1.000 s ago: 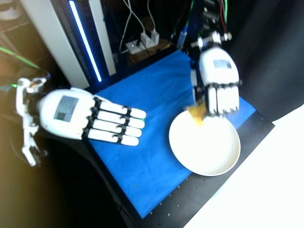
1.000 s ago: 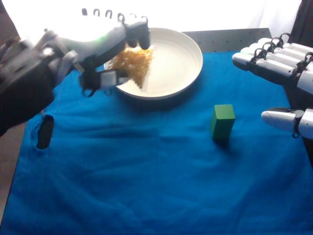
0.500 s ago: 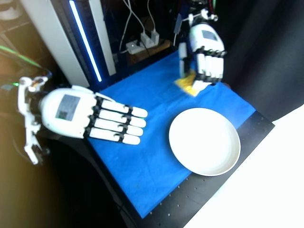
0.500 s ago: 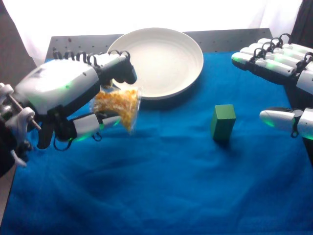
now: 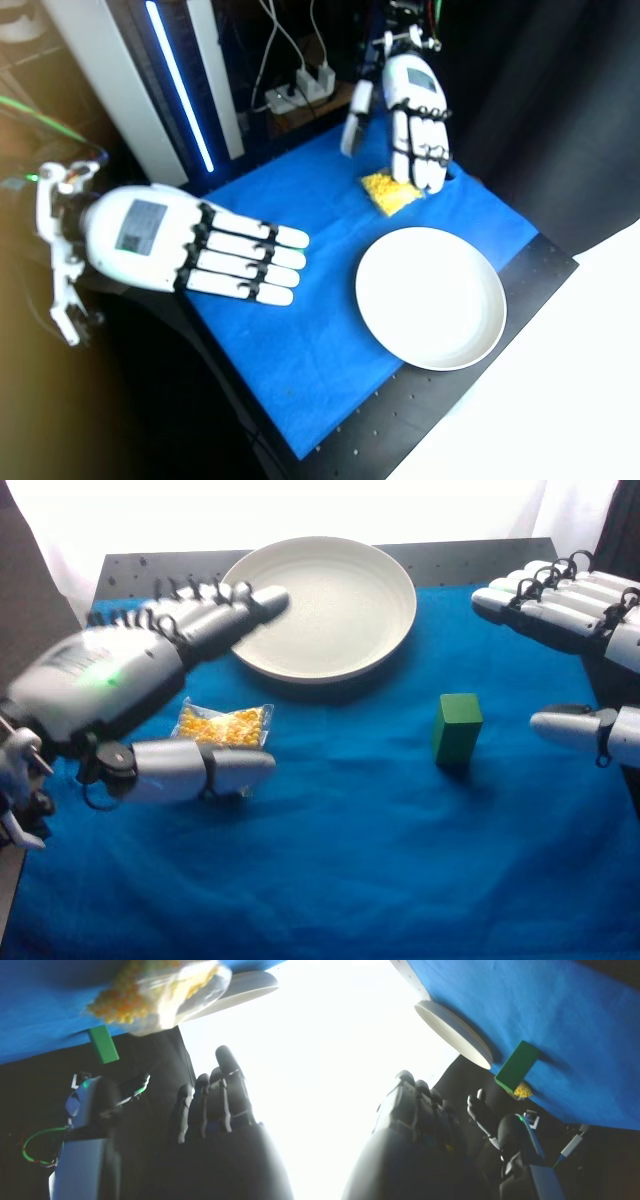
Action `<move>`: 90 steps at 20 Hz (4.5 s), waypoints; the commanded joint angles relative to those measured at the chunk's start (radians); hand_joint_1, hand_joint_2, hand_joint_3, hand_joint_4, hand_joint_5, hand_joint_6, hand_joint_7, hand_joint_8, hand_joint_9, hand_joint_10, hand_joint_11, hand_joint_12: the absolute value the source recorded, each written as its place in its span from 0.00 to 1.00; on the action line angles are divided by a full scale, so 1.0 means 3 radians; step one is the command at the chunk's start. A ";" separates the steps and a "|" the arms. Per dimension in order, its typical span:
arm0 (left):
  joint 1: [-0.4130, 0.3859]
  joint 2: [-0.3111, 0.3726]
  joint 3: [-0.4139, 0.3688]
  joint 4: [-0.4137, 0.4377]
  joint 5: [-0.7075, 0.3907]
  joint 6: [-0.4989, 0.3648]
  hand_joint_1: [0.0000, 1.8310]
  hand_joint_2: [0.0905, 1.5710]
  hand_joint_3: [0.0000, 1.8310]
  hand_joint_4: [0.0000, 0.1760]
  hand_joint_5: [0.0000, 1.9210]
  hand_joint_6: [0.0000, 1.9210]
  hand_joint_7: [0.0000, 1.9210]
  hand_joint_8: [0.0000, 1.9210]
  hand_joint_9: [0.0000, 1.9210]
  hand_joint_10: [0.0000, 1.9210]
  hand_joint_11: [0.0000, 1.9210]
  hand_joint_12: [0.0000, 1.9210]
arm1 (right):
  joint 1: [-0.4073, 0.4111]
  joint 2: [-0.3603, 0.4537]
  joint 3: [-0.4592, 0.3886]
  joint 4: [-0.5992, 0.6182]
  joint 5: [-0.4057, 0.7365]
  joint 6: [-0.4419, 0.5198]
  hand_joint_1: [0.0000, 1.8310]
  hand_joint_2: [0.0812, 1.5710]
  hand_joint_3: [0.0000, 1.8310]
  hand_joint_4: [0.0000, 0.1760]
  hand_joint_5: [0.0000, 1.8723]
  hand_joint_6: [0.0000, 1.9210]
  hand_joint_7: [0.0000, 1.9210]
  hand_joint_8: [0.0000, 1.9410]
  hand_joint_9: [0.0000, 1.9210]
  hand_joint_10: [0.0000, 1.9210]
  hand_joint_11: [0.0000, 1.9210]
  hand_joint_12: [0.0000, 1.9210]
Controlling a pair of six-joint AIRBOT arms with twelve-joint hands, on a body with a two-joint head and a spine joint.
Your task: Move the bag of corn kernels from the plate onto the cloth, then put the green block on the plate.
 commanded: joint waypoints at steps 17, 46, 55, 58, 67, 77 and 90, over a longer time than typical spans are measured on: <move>0.0191 0.0120 -0.0029 -0.0313 -0.0843 0.0010 0.28 0.65 0.00 0.92 0.00 0.00 0.00 0.00 0.00 0.00 0.00 0.00 | 0.0281 -0.0657 0.0461 -0.0108 -0.0240 0.0242 0.45 0.74 0.00 0.00 0.10 0.10 0.16 0.06 0.00 0.48 0.00 0.94; 0.0283 0.0066 -0.0021 -0.0438 -0.0881 0.0008 0.18 0.73 0.00 0.88 0.00 0.00 0.00 0.00 0.00 0.00 0.00 0.00 | 0.1160 -0.0754 0.0666 -0.0992 -0.0375 0.0865 0.59 0.74 0.00 0.00 0.09 0.57 0.19 0.52 0.13 0.77 0.08 1.00; 0.0358 0.0098 -0.0050 -0.0526 -0.0991 0.0003 0.19 0.73 0.00 0.85 0.00 0.00 0.00 0.00 0.00 0.00 0.00 0.00 | 0.1032 -0.0731 0.0499 -0.1492 -0.0486 0.1015 0.59 0.63 0.00 0.00 0.16 0.05 0.16 0.01 0.02 0.45 0.00 0.90; 0.0372 0.0105 -0.0058 -0.0538 -0.1012 0.0003 0.19 0.74 0.00 0.92 0.00 0.00 0.00 0.00 0.00 0.00 0.00 0.00 | 0.1025 -0.0771 0.0502 -0.1647 -0.0558 0.1121 0.56 0.64 0.00 0.00 0.15 0.04 0.19 0.01 0.04 0.44 0.00 0.86; 0.0433 0.0114 -0.0072 -0.0602 -0.1073 0.0003 0.18 0.74 0.00 1.00 0.00 0.00 0.00 0.00 0.00 0.00 0.00 0.00 | 0.0957 -0.0809 0.0526 -0.1942 -0.0675 0.1364 0.56 0.71 0.01 0.00 0.18 0.01 0.22 0.00 0.06 0.36 0.00 0.76; 0.0458 0.0118 -0.0076 -0.0630 -0.1089 0.0001 0.14 0.77 0.01 0.94 0.00 0.00 0.00 0.00 0.00 0.00 0.00 0.00 | 0.0849 -0.0814 0.0574 -0.1957 -0.0973 0.1364 0.58 0.80 0.00 0.00 0.30 0.04 0.32 0.03 0.15 0.36 0.00 0.85; 0.0475 0.0118 -0.0079 -0.0646 -0.1119 0.0000 0.13 0.79 0.00 1.00 0.00 0.00 0.00 0.00 0.00 0.00 0.00 0.00 | 0.0836 -0.0873 0.0626 -0.1956 -0.1020 0.1363 0.66 0.74 0.00 0.00 0.46 0.67 0.44 0.59 0.34 0.54 0.11 0.91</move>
